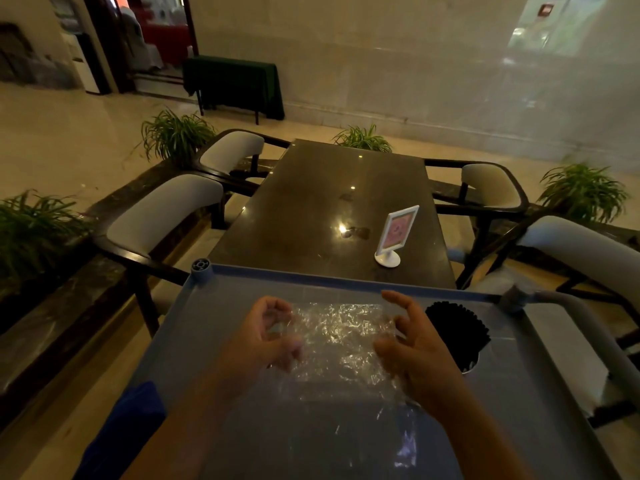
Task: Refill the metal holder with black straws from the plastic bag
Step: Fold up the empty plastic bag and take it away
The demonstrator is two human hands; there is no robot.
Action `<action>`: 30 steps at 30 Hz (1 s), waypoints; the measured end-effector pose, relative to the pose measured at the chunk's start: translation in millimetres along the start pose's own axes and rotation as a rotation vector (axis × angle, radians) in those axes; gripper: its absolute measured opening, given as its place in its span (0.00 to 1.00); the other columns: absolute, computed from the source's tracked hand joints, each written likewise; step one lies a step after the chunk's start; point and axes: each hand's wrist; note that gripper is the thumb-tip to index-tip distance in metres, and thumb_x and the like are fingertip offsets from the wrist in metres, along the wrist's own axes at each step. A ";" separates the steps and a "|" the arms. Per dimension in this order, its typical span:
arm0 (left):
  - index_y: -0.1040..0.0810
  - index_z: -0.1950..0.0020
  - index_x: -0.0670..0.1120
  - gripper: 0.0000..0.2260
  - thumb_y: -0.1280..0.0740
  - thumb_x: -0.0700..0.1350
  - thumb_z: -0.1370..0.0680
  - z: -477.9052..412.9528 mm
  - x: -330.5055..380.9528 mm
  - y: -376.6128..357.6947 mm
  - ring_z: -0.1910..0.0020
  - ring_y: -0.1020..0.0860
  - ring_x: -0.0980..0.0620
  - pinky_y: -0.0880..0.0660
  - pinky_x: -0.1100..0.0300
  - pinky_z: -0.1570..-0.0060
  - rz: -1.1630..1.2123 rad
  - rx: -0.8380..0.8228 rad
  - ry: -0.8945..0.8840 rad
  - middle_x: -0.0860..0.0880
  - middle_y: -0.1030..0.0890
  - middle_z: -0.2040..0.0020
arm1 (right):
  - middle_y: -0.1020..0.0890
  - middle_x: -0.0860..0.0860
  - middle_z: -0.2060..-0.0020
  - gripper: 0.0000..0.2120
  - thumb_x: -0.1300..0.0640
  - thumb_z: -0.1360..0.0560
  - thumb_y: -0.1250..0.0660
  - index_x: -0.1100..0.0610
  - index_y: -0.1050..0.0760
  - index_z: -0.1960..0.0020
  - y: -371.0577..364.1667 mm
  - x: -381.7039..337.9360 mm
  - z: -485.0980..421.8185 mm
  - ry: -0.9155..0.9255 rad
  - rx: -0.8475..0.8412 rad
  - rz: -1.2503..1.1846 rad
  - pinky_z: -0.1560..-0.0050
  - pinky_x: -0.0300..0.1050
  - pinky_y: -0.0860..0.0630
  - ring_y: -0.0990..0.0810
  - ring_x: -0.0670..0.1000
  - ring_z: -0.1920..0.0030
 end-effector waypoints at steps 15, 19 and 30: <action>0.17 0.51 0.42 0.07 0.30 0.45 0.23 4.9 2.7 -2.9 0.68 0.21 0.53 0.23 0.60 0.68 -0.046 -0.018 0.215 0.45 0.17 0.61 | 0.20 0.57 0.66 0.05 0.62 0.25 0.32 0.62 0.19 0.51 -3.3 7.9 1.7 -0.119 0.019 0.065 0.70 0.41 0.26 0.24 0.49 0.70; 0.16 0.54 0.45 0.07 0.33 0.45 0.21 2.8 1.5 0.6 0.72 0.24 0.54 0.25 0.62 0.71 -0.119 -0.009 0.128 0.47 0.20 0.67 | 0.22 0.62 0.66 0.07 0.62 0.24 0.33 0.57 0.16 0.54 -0.9 9.3 0.1 -0.078 0.032 0.060 0.66 0.50 0.29 0.26 0.57 0.67; 0.17 0.40 0.44 0.15 0.35 0.37 0.25 -1.8 1.6 -6.1 0.65 0.24 0.49 0.23 0.58 0.66 0.385 -0.043 0.095 0.43 0.19 0.60 | 0.16 0.56 0.65 0.12 0.62 0.32 0.35 0.55 0.14 0.55 2.0 -4.7 1.8 -0.107 0.036 -0.368 0.70 0.42 0.20 0.20 0.51 0.69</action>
Point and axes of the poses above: each hand's wrist, its own z-axis away from the middle knuckle, its own y-axis out of the back of the hand, x = y × z
